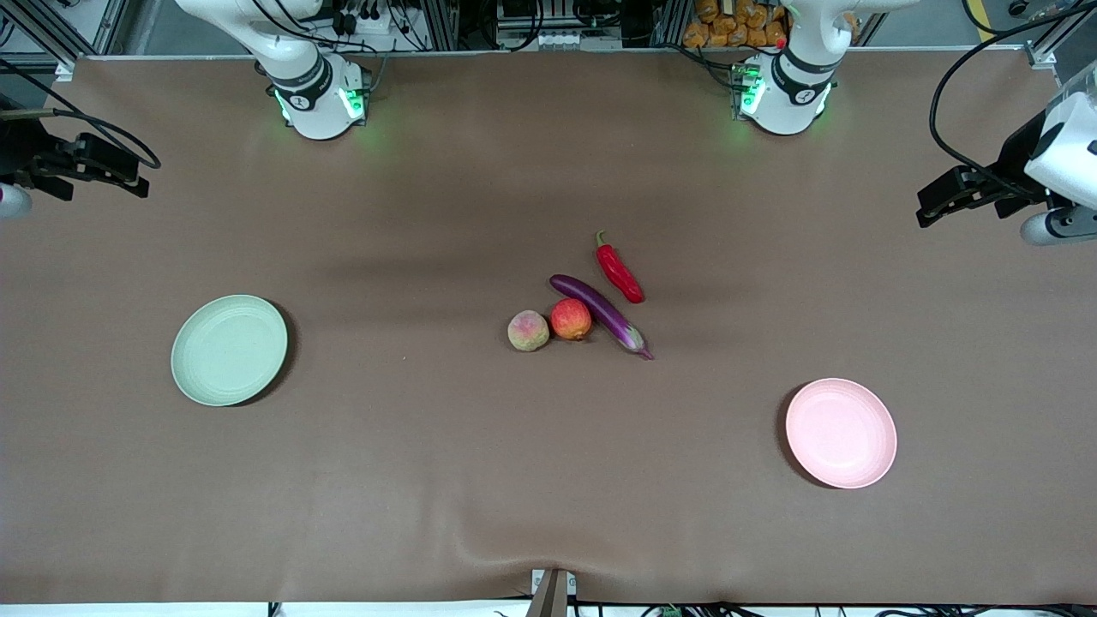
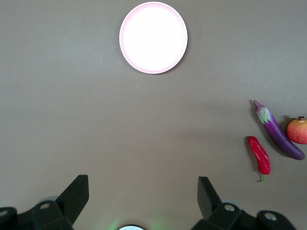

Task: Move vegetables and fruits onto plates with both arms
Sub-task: 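Reach the left gripper to the purple eggplant and grasp it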

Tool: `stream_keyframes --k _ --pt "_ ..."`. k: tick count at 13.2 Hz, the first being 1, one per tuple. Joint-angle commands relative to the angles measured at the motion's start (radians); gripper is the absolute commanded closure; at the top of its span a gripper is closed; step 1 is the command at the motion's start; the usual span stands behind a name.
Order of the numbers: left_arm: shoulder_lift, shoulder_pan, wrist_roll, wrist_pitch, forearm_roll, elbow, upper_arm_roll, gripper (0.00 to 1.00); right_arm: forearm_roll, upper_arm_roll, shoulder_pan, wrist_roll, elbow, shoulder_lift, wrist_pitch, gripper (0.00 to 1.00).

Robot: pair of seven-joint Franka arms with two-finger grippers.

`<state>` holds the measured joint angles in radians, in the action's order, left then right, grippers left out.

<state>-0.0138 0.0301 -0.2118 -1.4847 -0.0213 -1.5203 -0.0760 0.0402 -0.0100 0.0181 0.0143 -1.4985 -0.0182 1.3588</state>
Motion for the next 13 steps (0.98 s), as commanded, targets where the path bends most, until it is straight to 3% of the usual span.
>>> stream_keyframes --k 1,4,7,13 --pt "-0.021 0.004 -0.003 0.011 0.009 0.029 -0.002 0.00 0.012 0.001 0.006 -0.002 0.006 0.001 -0.010 0.00" --pt "-0.080 0.051 -0.102 0.006 0.009 0.029 -0.025 0.00 0.012 0.001 0.006 -0.002 0.006 0.001 -0.014 0.00" --pt "-0.168 0.096 -0.236 -0.139 0.030 0.020 -0.036 0.00 0.012 0.001 0.010 -0.002 0.006 0.001 -0.014 0.00" --pt "-0.385 0.295 -0.572 -0.268 -0.012 -0.010 -0.037 0.00 0.012 0.001 0.010 -0.002 0.006 0.001 -0.015 0.00"
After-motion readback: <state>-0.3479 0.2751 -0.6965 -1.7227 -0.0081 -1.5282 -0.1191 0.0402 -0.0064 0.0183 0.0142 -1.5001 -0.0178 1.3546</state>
